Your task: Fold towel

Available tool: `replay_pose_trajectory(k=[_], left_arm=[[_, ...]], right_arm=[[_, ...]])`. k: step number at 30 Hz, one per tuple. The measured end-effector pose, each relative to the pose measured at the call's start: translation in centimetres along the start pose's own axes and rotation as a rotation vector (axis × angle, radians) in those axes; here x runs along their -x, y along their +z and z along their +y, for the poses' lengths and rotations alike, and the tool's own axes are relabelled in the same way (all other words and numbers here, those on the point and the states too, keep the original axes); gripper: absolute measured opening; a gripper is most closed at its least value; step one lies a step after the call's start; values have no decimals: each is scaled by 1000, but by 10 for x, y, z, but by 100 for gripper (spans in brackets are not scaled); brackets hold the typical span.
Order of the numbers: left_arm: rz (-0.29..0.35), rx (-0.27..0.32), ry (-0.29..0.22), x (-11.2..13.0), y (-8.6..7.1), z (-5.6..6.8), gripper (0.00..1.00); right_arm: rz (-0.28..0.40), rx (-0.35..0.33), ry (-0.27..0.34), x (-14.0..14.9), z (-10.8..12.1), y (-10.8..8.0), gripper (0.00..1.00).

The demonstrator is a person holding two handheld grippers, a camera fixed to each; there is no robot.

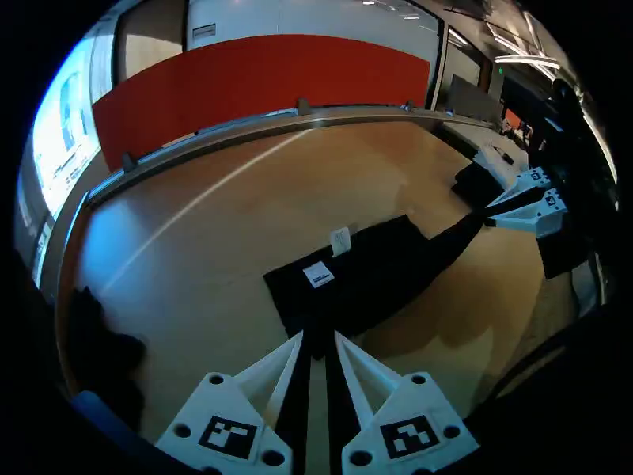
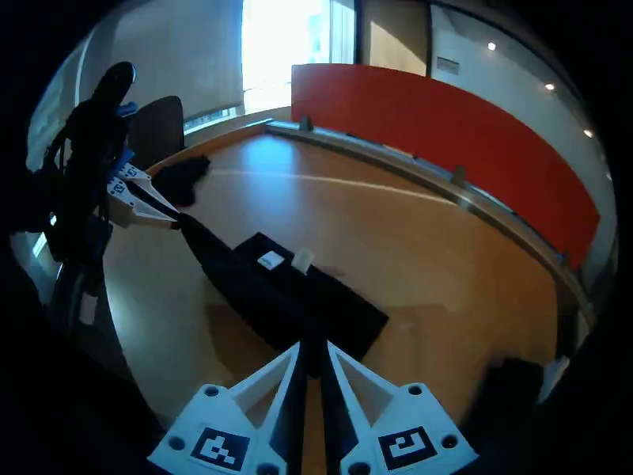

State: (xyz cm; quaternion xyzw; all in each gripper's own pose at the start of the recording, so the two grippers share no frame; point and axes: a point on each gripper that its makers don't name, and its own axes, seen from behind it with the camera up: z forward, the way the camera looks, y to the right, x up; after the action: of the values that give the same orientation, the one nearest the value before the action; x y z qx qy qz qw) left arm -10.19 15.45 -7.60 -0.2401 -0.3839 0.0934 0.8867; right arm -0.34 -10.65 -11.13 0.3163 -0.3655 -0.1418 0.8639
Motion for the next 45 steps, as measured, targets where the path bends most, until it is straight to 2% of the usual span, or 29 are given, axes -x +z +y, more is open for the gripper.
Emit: replay_pose_trajectory(k=[13,26,34,40,45], left_arm=[[-29,-5,21,-2,45,-14,12],[-58,3,54,7,78,-22,13],[-68,-11,54,6,100,-32,17],[-71,-18,45,6,110,-37,21],[-74,-41,60,8,118,-43,28]], right_arm=[[-42,4,44,10,20,41,9],[-72,-5,60,18,33,71,9],[-85,5,89,20,42,91,10],[-97,24,106,24,45,103,10],[-105,50,117,28,50,111,17]])
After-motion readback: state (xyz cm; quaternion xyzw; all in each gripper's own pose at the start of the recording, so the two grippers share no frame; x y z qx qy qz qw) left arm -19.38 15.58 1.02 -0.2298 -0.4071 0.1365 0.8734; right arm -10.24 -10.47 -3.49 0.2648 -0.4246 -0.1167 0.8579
